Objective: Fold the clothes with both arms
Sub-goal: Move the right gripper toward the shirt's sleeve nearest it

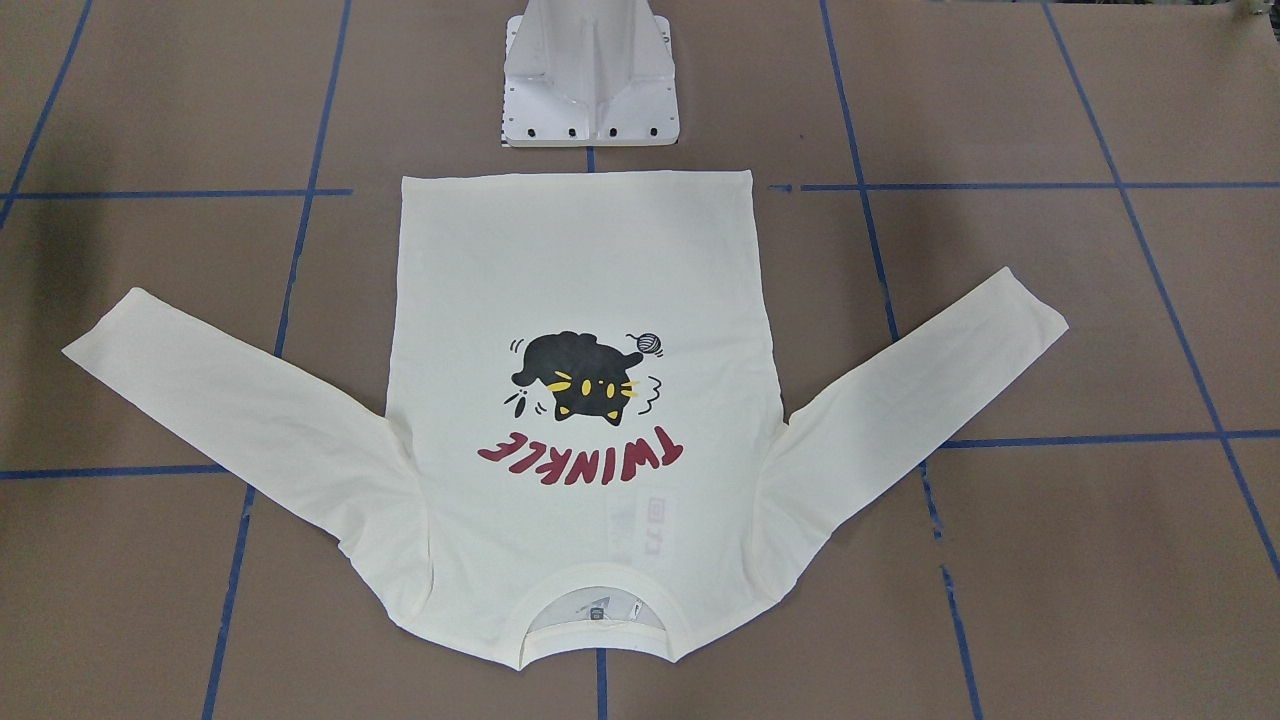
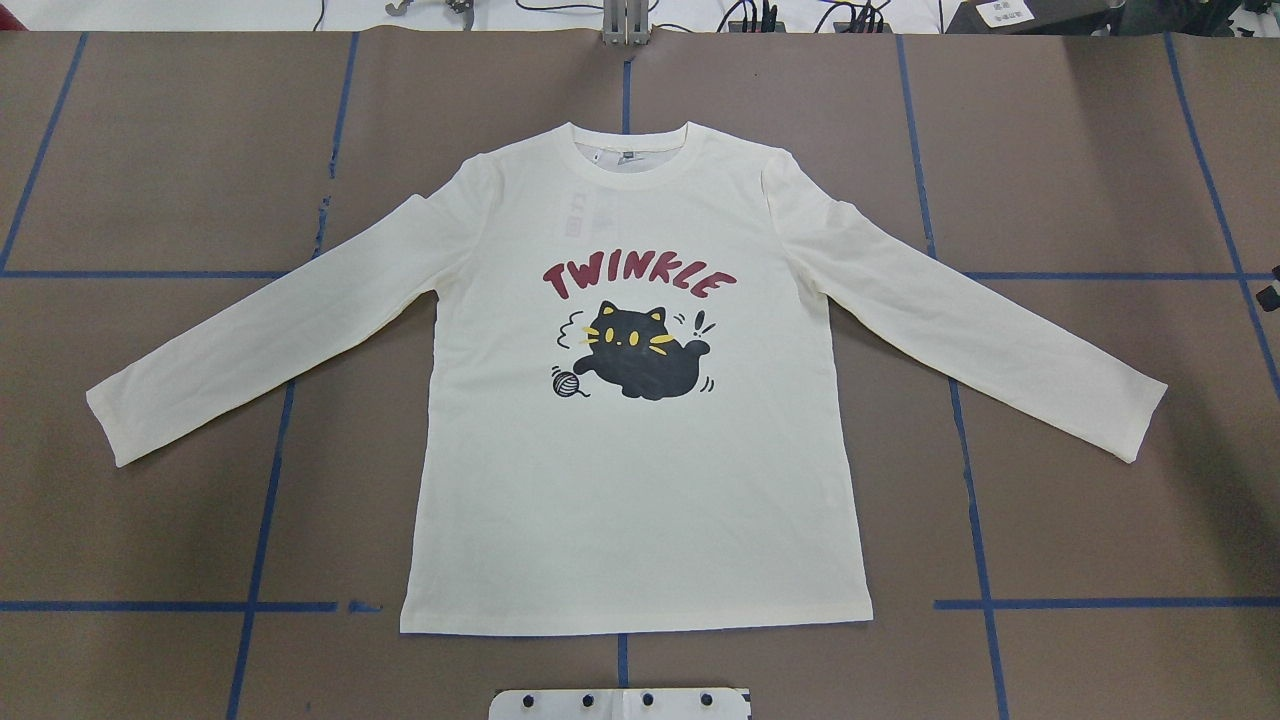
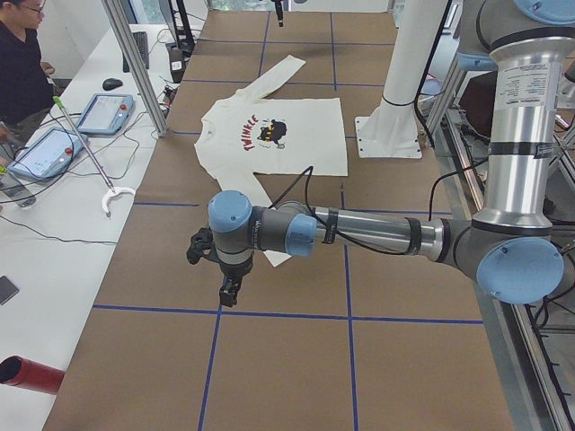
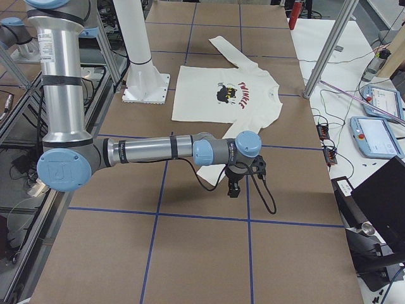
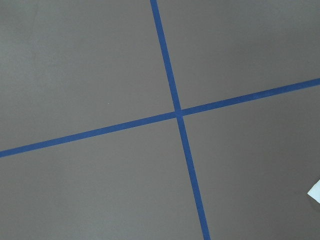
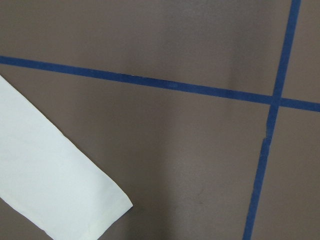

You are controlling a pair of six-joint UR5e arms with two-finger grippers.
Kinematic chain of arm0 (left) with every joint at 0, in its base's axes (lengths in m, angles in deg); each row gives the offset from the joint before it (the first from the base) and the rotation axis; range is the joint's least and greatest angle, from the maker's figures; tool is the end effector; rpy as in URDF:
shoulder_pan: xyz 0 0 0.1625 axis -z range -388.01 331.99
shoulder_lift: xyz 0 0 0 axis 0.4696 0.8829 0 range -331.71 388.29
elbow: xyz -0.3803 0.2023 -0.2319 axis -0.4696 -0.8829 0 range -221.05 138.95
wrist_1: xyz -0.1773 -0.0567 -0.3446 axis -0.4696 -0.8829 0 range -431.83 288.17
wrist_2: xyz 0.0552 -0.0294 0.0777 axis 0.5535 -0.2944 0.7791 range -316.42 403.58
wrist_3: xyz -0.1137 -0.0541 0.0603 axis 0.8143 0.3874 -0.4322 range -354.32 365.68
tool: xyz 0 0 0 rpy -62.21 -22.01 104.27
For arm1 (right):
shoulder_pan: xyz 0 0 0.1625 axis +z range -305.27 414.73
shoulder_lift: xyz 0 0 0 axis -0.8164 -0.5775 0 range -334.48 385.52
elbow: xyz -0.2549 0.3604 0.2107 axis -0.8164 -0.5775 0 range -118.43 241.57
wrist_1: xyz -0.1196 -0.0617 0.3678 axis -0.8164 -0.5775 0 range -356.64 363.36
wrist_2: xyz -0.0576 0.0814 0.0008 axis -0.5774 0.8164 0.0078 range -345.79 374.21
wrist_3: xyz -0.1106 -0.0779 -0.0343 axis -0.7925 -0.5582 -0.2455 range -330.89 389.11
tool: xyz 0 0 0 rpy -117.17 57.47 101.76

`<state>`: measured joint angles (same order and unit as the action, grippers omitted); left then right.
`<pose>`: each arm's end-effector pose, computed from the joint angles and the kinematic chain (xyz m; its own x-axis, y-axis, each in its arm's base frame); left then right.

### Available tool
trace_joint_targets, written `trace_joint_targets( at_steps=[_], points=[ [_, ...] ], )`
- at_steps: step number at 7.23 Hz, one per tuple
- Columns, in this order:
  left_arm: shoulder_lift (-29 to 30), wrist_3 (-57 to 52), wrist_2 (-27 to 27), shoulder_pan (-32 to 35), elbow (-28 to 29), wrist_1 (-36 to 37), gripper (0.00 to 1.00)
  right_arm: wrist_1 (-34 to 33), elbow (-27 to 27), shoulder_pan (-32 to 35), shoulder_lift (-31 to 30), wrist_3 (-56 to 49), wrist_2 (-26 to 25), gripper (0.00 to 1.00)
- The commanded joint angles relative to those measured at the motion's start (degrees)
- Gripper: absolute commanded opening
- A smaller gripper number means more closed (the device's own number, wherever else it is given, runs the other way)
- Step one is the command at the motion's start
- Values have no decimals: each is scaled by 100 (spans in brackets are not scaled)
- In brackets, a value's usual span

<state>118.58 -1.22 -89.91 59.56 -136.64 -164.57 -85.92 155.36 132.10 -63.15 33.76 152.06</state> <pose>-0.0168 -0.4837 0.6992 0.7102 0.2515 -0.6575 -0.1282 0.9646 0.2305 -0.0773 -0.4817 0.7017 0.6539 -0.1410 0.7433 0.1651 0.9854 0.0417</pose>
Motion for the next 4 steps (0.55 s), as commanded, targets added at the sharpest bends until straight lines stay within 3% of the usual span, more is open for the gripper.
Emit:
trace_joint_targets(
  at_steps=[1,4],
  points=[
    [6,13,-239,-11,-39,-7,100,714,-53,-431,-124,1075,-12,100],
    [6,4,-257,-11,-47,-7,100,3197,-632,-1020,-553,3028,-378,100]
  ],
)
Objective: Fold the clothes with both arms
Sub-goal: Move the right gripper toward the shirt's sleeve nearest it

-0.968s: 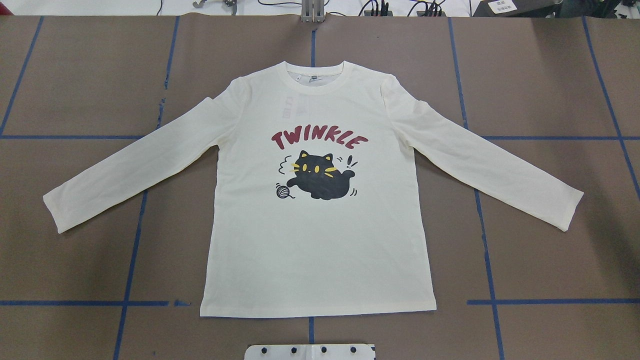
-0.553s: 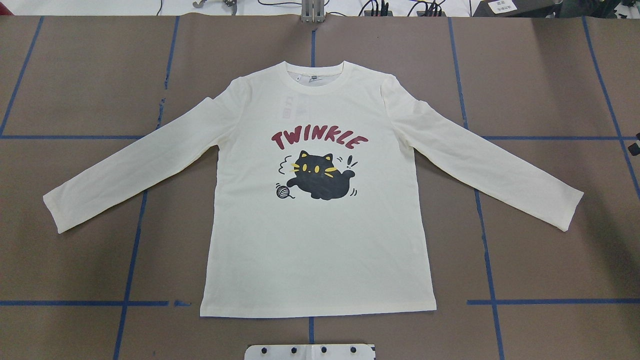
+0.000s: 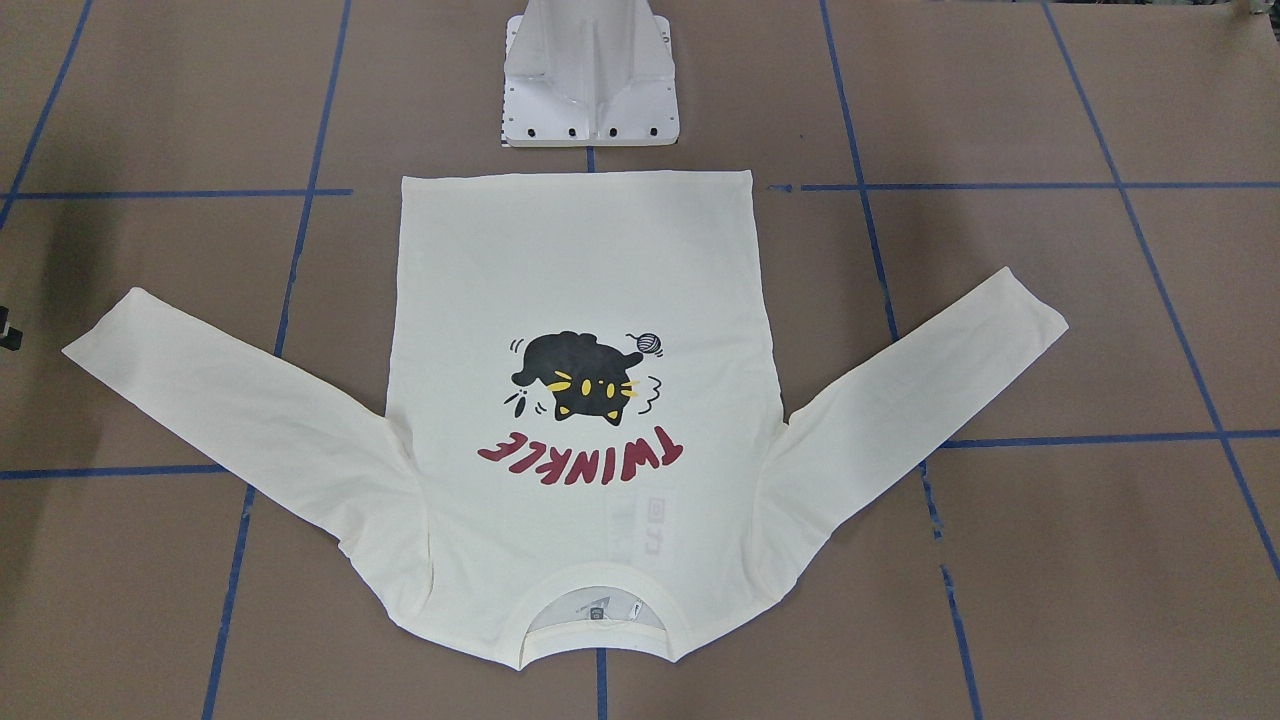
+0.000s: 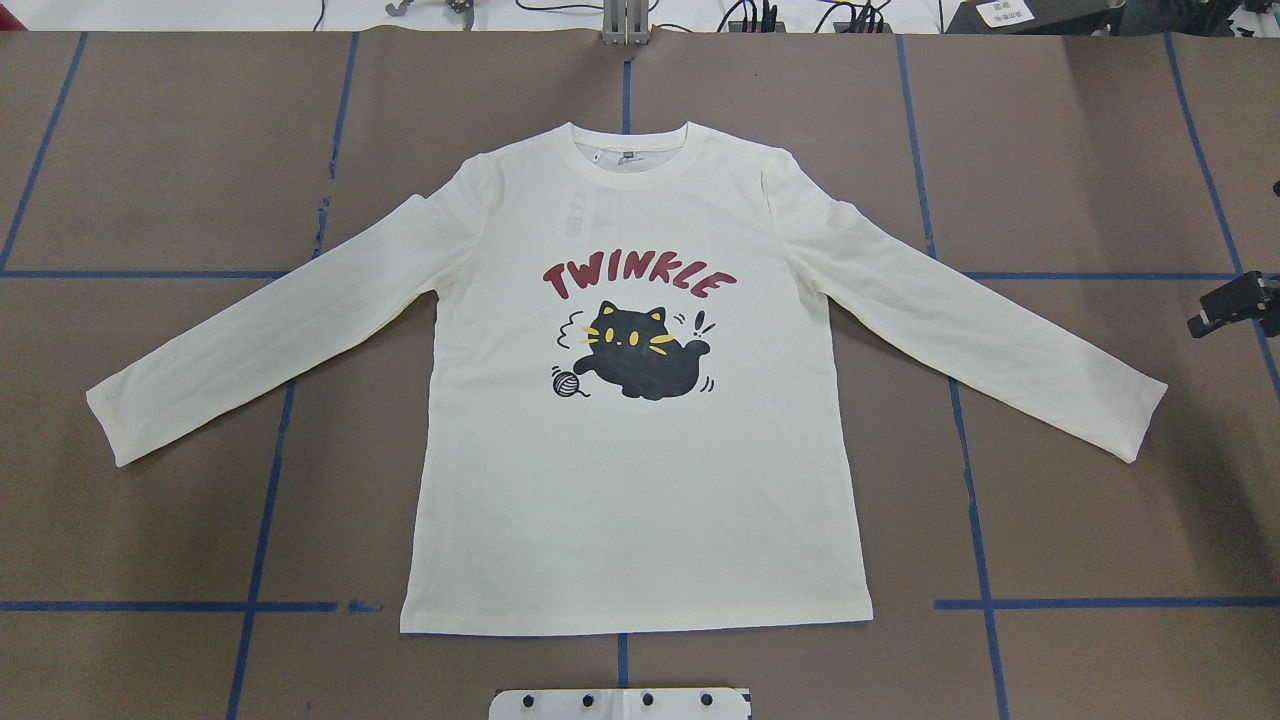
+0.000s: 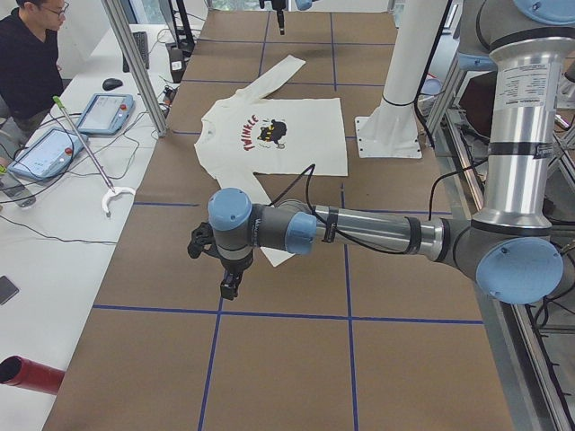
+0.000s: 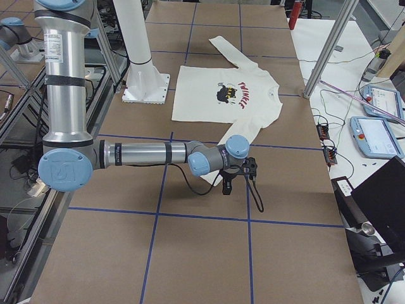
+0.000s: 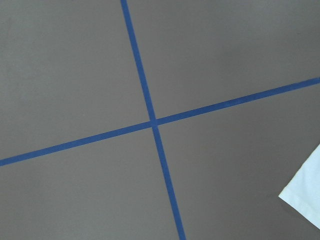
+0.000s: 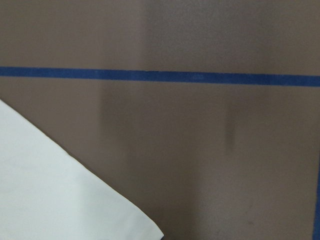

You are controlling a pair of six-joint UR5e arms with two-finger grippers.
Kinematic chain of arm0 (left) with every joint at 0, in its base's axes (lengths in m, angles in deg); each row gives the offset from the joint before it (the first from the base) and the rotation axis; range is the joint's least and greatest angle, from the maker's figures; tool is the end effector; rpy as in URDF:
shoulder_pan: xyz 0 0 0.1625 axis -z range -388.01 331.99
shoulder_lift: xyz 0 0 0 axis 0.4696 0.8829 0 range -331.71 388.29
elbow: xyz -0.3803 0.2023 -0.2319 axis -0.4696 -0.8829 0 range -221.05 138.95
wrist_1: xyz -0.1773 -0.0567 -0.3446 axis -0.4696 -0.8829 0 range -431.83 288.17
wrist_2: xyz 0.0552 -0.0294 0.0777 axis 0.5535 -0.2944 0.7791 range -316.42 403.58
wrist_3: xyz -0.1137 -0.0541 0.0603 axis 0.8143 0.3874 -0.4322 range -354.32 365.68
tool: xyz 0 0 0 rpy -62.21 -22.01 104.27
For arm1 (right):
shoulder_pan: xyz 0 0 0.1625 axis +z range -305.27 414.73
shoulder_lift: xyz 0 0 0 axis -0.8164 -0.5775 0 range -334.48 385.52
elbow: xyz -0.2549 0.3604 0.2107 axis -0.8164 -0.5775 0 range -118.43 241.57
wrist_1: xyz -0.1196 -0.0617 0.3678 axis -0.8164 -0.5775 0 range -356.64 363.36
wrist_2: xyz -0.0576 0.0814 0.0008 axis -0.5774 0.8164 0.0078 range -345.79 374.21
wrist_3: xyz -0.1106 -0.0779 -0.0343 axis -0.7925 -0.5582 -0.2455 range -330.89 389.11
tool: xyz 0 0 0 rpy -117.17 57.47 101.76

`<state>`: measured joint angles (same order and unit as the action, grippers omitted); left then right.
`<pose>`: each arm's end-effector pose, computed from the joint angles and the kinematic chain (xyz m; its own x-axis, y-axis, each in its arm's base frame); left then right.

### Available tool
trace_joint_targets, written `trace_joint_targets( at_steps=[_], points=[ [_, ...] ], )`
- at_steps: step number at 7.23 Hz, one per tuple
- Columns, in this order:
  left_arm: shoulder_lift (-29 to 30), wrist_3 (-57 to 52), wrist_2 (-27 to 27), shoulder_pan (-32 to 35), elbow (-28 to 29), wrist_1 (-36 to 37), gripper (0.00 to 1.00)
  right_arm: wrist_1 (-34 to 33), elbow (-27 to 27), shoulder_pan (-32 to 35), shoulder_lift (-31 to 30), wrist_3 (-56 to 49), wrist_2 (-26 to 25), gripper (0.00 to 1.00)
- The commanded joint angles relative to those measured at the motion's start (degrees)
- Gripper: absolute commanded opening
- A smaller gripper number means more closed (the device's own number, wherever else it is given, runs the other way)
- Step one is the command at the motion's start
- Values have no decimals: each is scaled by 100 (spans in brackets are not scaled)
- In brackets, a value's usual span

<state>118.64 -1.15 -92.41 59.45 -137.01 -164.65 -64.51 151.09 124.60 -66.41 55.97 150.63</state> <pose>-0.0115 -0.4838 0.6912 0.6789 0.2611 -0.6862 -0.1254 0.9621 0.2420 -0.1342 -0.4598 0.7238 0.6488 -0.0171 0.7607 0.0346 0.9994 -0.0070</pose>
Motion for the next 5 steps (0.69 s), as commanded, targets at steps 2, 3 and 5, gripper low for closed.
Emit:
trace_joint_targets(
  at_steps=[2,3,5],
  points=[
    [0,-3,-6,-1,-20,0,100,2151,-557,-561,-291,1835,-265,99],
    [0,-3,-6,-1,-28,0,100,2294,-610,-641,-273,1970,-265,98],
    [-9,-12,-6,-1,-28,0,100,2295,-628,-702,-291,1981,-230,96]
  ],
)
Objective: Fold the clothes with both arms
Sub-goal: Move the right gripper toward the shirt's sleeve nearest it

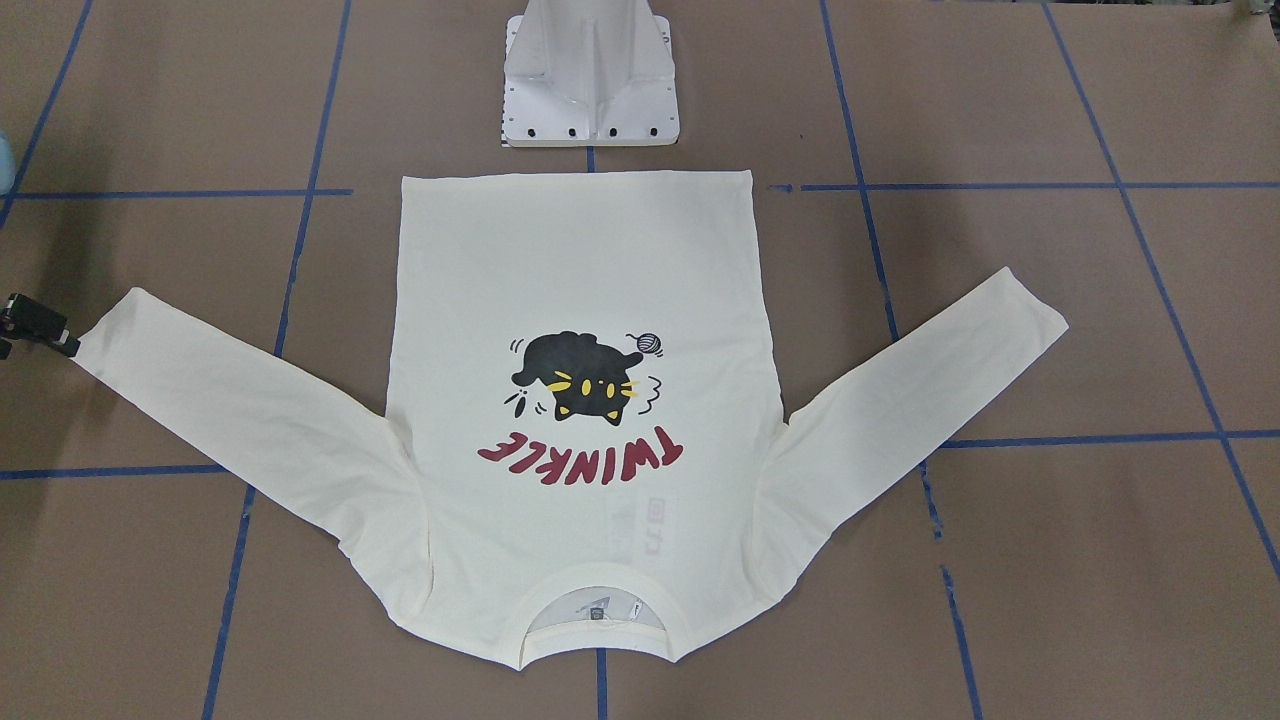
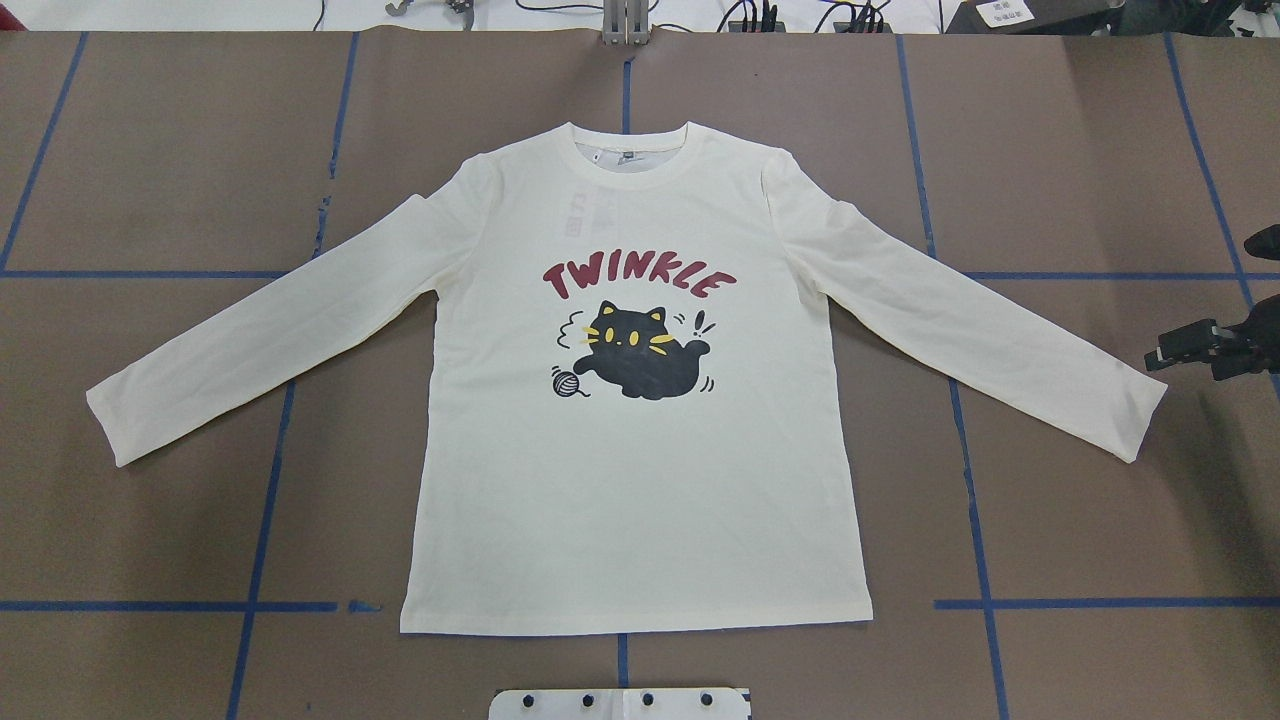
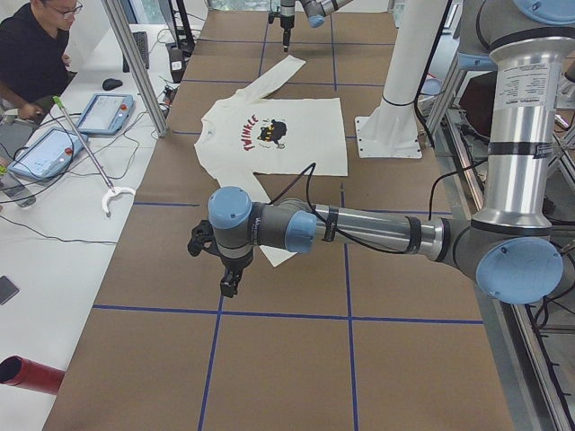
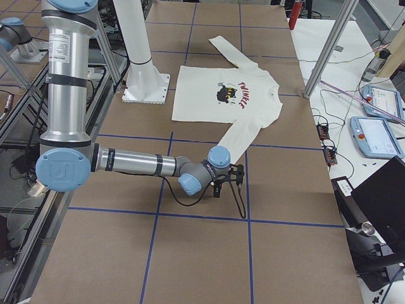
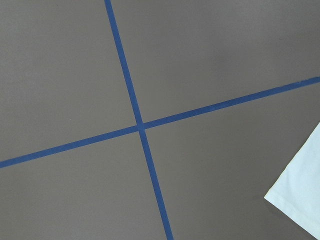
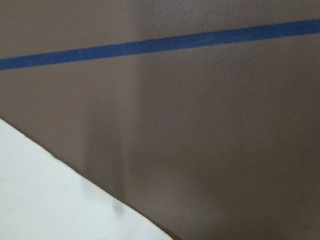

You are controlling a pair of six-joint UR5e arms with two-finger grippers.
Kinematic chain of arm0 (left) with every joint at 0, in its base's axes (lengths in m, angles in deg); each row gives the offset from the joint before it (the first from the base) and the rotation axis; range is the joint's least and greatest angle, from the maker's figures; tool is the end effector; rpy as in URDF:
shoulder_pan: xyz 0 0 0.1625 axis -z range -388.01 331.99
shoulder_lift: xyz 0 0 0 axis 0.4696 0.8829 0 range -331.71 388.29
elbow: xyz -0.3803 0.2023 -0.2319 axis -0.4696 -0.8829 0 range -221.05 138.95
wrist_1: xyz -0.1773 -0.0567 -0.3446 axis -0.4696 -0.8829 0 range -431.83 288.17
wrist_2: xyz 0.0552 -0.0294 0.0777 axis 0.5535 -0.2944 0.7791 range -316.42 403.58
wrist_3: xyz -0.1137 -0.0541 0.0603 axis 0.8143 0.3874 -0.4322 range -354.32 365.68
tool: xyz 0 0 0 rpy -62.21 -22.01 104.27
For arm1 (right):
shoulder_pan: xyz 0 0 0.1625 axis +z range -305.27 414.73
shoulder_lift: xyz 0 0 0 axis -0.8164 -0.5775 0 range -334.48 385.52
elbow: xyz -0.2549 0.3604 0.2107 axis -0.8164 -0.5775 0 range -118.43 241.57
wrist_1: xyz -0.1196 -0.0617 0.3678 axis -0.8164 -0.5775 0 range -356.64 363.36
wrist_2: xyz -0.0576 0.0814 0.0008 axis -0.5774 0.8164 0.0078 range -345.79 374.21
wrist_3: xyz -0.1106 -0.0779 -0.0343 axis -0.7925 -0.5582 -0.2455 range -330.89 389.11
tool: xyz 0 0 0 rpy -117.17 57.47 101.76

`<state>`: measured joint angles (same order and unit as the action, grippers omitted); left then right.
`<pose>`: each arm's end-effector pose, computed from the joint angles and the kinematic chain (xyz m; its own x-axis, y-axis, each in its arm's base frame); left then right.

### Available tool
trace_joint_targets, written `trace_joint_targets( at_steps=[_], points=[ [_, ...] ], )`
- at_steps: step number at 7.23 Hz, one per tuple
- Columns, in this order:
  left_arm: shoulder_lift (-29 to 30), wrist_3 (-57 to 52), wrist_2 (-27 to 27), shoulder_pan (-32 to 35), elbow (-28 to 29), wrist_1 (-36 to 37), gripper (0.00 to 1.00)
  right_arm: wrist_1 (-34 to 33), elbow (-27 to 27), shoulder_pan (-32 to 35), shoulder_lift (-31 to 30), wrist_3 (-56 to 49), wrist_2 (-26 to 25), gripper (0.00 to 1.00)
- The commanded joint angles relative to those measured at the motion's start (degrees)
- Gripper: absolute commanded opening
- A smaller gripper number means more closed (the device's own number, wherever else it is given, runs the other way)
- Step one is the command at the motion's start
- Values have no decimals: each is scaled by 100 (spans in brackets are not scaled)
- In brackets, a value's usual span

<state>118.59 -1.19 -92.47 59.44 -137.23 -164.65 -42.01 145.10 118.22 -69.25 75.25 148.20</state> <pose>-0.0113 -0.4835 0.6897 0.6780 0.2640 -0.6861 -0.1259 0.9612 0.2454 -0.1724 -0.4271 0.7507 0.5967 0.0791 0.7986 -0.0829 0.9959 -0.0367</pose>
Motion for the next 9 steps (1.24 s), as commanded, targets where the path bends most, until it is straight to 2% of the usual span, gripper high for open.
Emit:
trace_joint_targets(
  at_steps=[1,3,4,5,7,8,9],
  points=[
    [-4,-7,0,0,-5,0,100,45,-73,-135,-6,53,5,96],
    [-4,2,0,0,-14,-52,100,45,-91,-179,-6,88,14,93],
    [-12,2,0,9,-14,-79,100,45,-91,-179,-6,97,22,86],
    [-13,2,0,9,-14,-79,100,45,-91,-179,-6,97,48,72],
    [-21,2,0,9,-14,-79,100,45,-91,-188,-6,149,66,9],
    [-21,2,0,9,-5,-79,100,45,-91,-197,-6,141,66,0],
    [-21,-16,0,9,3,-79,100,54,-91,-197,-6,141,66,0]
  ],
)
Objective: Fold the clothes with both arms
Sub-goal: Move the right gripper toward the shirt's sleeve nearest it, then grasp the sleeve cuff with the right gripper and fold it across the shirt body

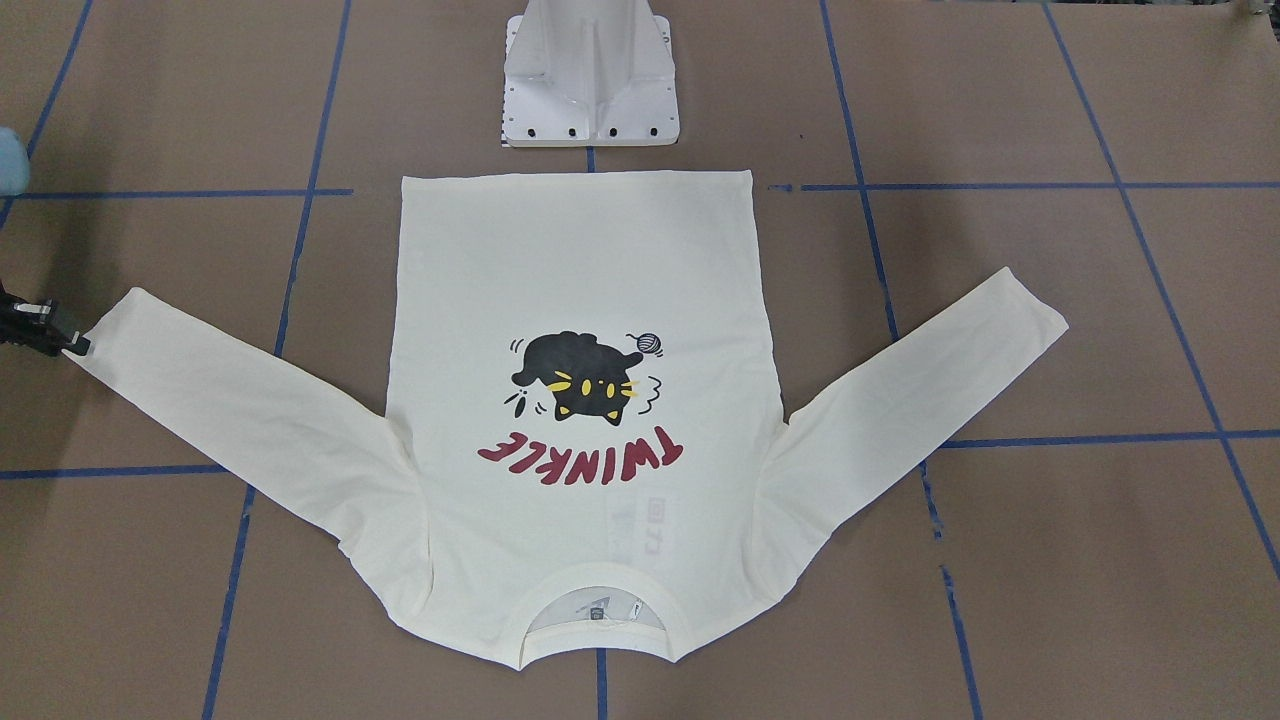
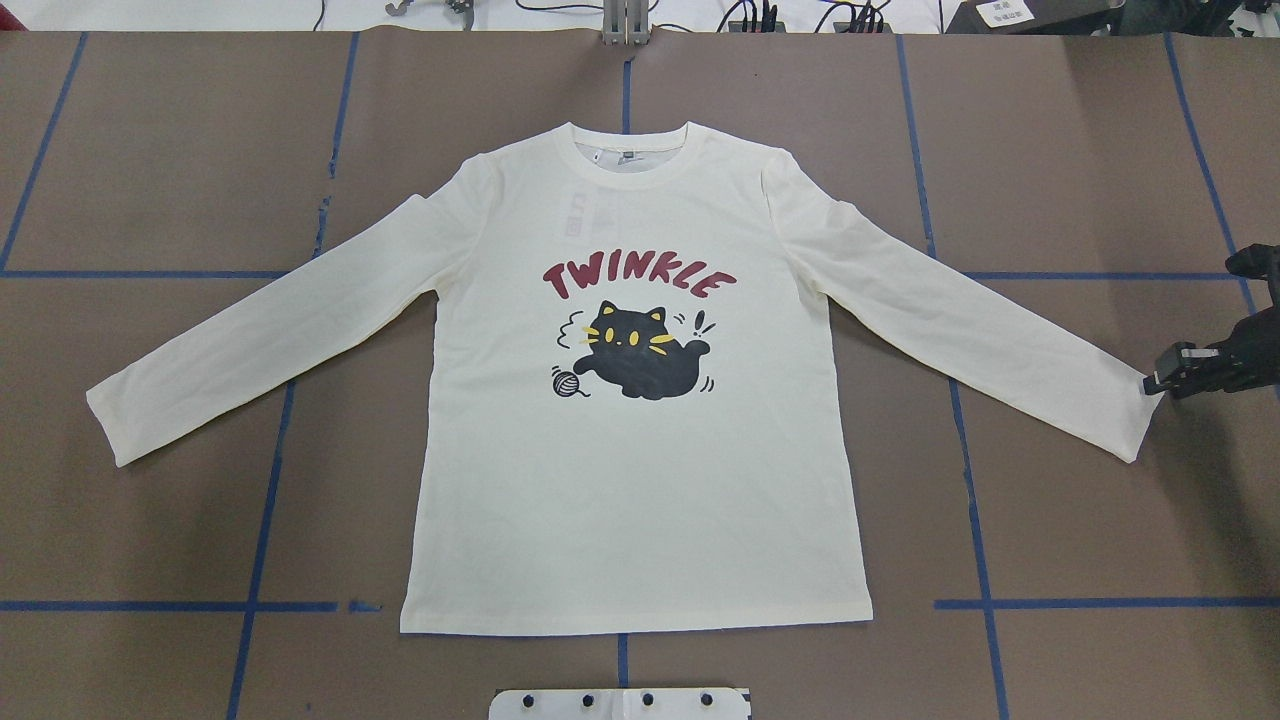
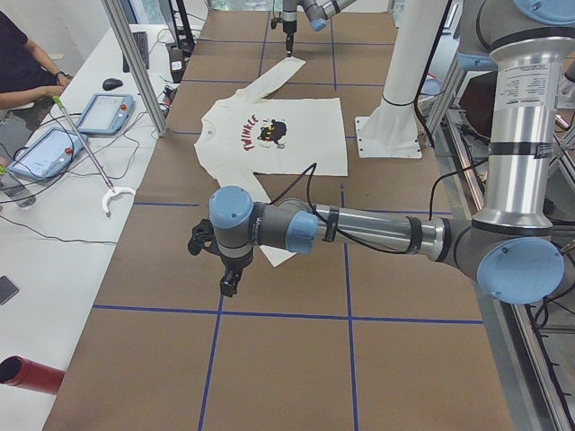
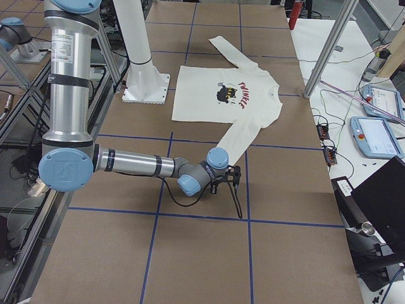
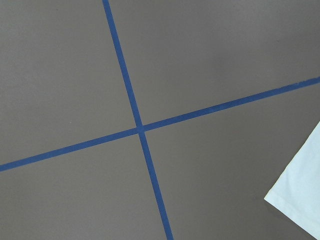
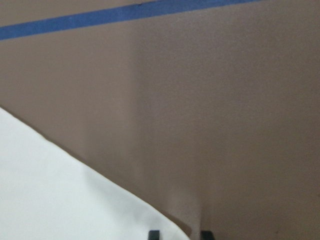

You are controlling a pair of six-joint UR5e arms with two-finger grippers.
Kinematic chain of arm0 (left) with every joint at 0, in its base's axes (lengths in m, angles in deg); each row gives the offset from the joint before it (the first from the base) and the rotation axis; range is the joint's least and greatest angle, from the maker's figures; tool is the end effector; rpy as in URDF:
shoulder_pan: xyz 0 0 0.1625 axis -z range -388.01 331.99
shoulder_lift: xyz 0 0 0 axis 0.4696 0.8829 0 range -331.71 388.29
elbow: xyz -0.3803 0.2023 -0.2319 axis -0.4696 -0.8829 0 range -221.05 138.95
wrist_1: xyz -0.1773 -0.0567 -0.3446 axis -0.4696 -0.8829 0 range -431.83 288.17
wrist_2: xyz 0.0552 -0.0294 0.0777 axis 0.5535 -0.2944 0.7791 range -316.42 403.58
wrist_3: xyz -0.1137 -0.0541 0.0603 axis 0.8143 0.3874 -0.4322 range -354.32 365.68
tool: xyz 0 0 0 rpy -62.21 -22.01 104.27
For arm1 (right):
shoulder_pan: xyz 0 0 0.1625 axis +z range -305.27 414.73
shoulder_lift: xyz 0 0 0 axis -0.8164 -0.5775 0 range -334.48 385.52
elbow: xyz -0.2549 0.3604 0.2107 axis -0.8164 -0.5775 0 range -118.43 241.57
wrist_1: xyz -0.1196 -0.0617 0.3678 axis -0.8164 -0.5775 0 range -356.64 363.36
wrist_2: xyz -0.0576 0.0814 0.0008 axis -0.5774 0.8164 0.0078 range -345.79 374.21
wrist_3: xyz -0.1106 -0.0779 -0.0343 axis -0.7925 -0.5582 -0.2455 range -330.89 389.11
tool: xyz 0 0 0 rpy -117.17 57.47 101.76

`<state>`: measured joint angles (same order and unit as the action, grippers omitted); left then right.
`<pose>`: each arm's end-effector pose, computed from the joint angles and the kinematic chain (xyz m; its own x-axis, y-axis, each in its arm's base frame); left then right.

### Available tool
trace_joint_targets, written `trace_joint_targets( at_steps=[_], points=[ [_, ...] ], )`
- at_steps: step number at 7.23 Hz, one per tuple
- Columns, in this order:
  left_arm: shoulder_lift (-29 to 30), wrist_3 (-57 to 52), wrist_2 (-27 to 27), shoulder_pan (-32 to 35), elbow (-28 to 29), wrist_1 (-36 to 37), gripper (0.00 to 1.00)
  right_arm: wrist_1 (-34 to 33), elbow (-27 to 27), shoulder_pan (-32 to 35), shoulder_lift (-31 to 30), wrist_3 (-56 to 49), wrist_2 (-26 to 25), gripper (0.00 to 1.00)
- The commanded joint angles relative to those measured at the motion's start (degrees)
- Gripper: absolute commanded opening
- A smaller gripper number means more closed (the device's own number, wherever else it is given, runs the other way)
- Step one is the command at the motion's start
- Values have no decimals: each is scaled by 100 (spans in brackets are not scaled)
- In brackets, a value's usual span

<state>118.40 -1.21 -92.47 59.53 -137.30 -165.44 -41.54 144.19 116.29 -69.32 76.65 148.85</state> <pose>-0.0121 -0.4828 0.6891 0.6780 0.2712 -0.6832 -0.1245 0.9584 0.2569 -0.1863 -0.4181 0.7572 0.5949 0.0895 0.7988 -0.0575 0.9960 -0.0688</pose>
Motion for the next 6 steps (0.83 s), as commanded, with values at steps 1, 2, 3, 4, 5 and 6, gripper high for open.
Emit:
trace_joint_targets(
  at_steps=[1,2,3,4,5,6],
  points=[
    [-2,-14,0,0,10,0,100,-2,70,-4,9,10,79,0],
    [-2,-14,0,0,10,0,100,-2,418,5,0,184,280,0],
    [-2,-14,0,0,10,-9,100,-28,822,-4,44,725,300,0],
    [-2,-23,0,0,1,-9,100,-89,1305,-326,288,1531,248,0],
    [-2,-14,0,0,1,-52,100,-177,1327,-703,1125,2740,169,0],
    [-2,-5,0,0,1,-131,100,-482,1284,-1229,2056,3787,-276,0]
  ],
)
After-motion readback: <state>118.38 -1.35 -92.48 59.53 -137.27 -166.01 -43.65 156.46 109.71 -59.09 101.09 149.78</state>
